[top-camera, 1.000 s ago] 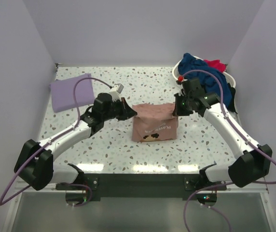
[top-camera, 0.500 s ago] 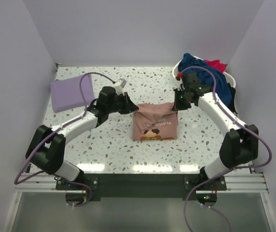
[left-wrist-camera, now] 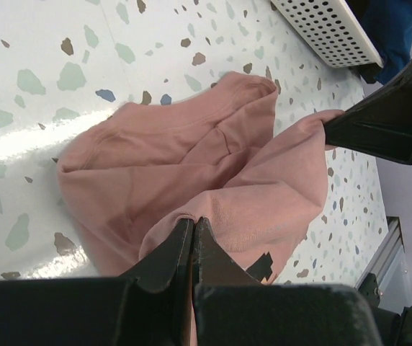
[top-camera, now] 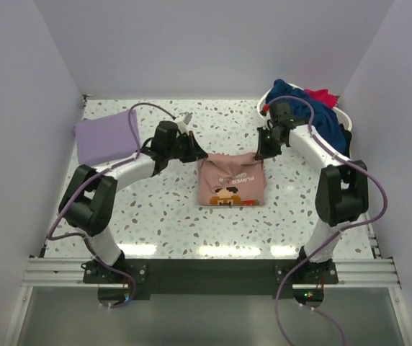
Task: Fold and stack the t-shirts
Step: Fold the tshirt
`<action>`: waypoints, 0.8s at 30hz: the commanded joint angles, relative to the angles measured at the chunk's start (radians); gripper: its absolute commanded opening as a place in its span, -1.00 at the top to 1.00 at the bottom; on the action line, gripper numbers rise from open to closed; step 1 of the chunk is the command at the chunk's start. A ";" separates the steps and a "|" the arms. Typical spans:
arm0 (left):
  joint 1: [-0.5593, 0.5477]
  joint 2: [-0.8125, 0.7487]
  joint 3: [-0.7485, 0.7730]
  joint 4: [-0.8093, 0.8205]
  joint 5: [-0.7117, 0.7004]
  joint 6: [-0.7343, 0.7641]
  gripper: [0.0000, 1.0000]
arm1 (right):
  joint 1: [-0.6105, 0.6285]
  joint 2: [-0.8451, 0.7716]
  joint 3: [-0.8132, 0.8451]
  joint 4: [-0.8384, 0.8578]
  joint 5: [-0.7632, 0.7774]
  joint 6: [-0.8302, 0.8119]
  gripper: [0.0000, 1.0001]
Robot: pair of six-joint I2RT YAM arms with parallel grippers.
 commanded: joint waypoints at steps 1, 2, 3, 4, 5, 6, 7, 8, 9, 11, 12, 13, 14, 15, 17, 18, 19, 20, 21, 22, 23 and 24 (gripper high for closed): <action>0.026 0.039 0.069 0.034 0.011 0.022 1.00 | -0.014 0.051 0.107 0.030 -0.040 -0.029 1.00; 0.030 0.061 0.075 0.031 0.006 0.018 1.00 | -0.017 0.074 0.129 0.020 -0.044 -0.032 1.00; 0.041 0.072 0.096 0.022 -0.002 0.015 1.00 | -0.025 0.114 0.157 0.010 -0.050 -0.032 1.00; 0.047 0.085 0.115 0.008 -0.028 0.015 1.00 | -0.028 0.136 0.216 -0.013 -0.058 -0.032 1.00; 0.061 0.113 0.164 -0.033 -0.040 0.016 0.57 | -0.031 0.160 0.247 -0.023 -0.069 -0.027 0.84; 0.064 0.122 0.188 -0.049 -0.051 0.022 0.24 | -0.034 0.163 0.275 -0.033 -0.086 -0.024 0.57; 0.067 0.124 0.211 -0.066 -0.089 0.028 -0.12 | -0.034 0.160 0.319 -0.043 -0.089 -0.021 0.00; 0.069 0.118 0.251 -0.108 -0.116 0.036 -0.68 | -0.034 0.154 0.335 -0.047 -0.089 -0.017 -0.22; 0.069 0.110 0.265 -0.125 -0.141 0.056 -0.86 | -0.034 0.121 0.345 -0.047 -0.077 -0.017 -0.63; 0.069 0.069 0.275 -0.168 -0.202 0.077 -1.00 | -0.033 0.079 0.347 -0.042 -0.058 -0.018 -0.72; 0.069 0.052 0.267 -0.173 -0.216 0.087 -1.00 | -0.034 0.058 0.339 -0.040 -0.054 -0.020 -0.74; 0.069 0.035 0.253 -0.173 -0.224 0.104 -1.00 | -0.034 0.015 0.312 -0.036 -0.051 -0.024 -0.73; 0.069 0.006 0.221 -0.169 -0.220 0.108 -1.00 | -0.034 -0.007 0.292 -0.033 -0.049 -0.029 -0.73; 0.069 -0.006 0.200 -0.163 -0.209 0.113 -1.00 | -0.034 -0.027 0.271 -0.028 -0.047 -0.032 -0.73; 0.069 -0.043 0.119 -0.114 -0.161 0.107 -1.00 | -0.033 -0.090 0.183 -0.005 -0.067 -0.032 -0.72; 0.067 -0.055 0.086 -0.097 -0.146 0.093 -1.00 | -0.033 -0.111 0.116 0.007 -0.076 -0.030 -0.70; 0.067 -0.066 0.054 -0.077 -0.113 0.084 -1.00 | -0.033 -0.146 0.084 0.025 -0.084 -0.027 -0.69; 0.069 -0.088 -0.009 -0.040 -0.097 0.076 -1.00 | -0.033 -0.166 0.051 0.038 -0.101 -0.021 -0.69; 0.067 -0.098 -0.040 -0.020 -0.085 0.067 -1.00 | -0.033 -0.180 0.021 0.050 -0.110 -0.017 -0.69; 0.069 -0.109 -0.072 0.005 -0.056 0.062 -1.00 | -0.033 -0.192 -0.037 0.065 -0.119 -0.010 -0.69; 0.067 -0.131 -0.133 0.049 -0.049 0.056 -1.00 | -0.033 -0.212 -0.064 0.093 -0.138 -0.006 -0.69; 0.067 -0.143 -0.159 0.070 -0.043 0.049 -1.00 | -0.033 -0.217 -0.085 0.102 -0.138 -0.003 -0.68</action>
